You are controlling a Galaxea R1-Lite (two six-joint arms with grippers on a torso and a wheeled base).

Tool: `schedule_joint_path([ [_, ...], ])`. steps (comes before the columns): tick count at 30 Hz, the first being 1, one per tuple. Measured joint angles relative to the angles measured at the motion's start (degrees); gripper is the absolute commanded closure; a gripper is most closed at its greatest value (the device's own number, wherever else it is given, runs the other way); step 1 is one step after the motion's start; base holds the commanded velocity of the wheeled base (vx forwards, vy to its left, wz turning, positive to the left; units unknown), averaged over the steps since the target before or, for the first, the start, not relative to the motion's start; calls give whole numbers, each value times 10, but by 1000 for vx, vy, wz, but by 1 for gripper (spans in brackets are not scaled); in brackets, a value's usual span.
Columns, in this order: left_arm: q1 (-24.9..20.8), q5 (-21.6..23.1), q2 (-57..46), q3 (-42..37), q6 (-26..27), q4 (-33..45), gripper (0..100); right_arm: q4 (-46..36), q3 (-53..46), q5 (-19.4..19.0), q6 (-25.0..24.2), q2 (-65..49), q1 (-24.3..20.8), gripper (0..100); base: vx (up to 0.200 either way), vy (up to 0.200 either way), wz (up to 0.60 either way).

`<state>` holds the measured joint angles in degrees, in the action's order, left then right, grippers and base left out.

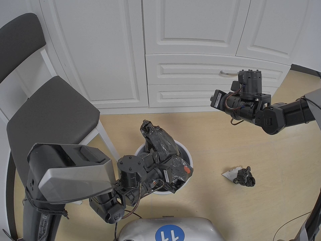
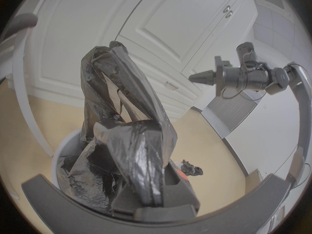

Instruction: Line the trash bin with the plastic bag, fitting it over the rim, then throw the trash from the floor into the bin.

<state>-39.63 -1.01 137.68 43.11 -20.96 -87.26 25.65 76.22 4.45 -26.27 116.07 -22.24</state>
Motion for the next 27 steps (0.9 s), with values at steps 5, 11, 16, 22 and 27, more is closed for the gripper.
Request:
schedule_joint_path([
  [5, 10, 5, 32, 6, -3, -6, 100, 0, -9, 0, 12, -4, -2, 100, 0, 0, 0],
  [11, 13, 0, 47, 8, -15, -6, 100, 0, -21, 3, 24, -7, -7, 100, 0, 0, 0],
  [16, 14, -2, 26, -6, -13, -6, 100, 1, -40, 7, 44, -16, -17, 100, 0, 0, 0],
  [22, 0, -3, -15, -37, -10, -6, 0, 34, -105, 9, 105, -40, -41, 100, 0, 0, 0],
  [27, -17, -3, -33, -54, -8, -6, 0, 108, -169, 24, 160, -55, -62, 100, 0, 0, 0],
])
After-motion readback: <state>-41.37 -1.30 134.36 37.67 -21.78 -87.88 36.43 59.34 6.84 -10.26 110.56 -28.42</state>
